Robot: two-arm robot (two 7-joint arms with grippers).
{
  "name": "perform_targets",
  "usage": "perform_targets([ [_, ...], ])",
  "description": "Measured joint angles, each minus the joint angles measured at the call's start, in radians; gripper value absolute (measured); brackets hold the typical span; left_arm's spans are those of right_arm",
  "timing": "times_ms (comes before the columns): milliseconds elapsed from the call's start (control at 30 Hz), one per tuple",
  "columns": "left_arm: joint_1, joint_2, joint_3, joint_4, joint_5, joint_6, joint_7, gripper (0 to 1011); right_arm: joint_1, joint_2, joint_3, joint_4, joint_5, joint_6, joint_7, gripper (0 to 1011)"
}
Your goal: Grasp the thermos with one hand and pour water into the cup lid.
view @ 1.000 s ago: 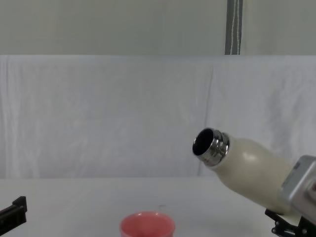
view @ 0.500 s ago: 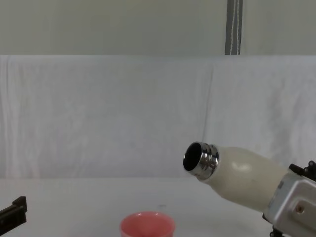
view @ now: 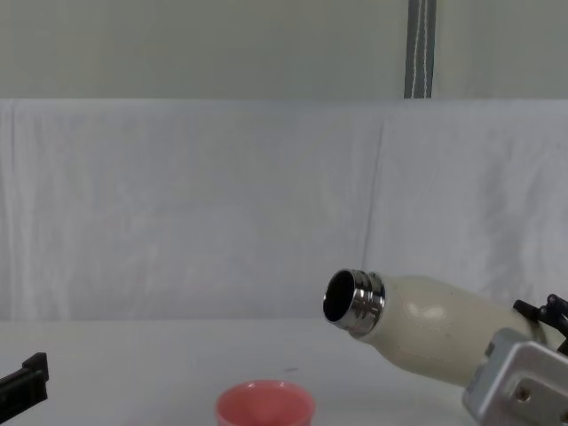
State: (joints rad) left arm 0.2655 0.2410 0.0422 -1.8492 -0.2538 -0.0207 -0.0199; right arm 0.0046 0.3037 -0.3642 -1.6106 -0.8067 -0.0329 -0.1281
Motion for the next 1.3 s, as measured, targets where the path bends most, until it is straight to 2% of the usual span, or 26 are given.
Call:
perform_targets([
  [367,0.0,0.0,0.0,0.0,0.0,0.0,0.0,1001,0.007,0.003,-0.014,0.008,-0.026,0.01,-0.015,950],
  [1300,0.0,0.0,0.0,0.0,0.0,0.0,0.0,1001,0.024,0.018,-0.028,0.008,-0.05,0.009,-0.023,950],
])
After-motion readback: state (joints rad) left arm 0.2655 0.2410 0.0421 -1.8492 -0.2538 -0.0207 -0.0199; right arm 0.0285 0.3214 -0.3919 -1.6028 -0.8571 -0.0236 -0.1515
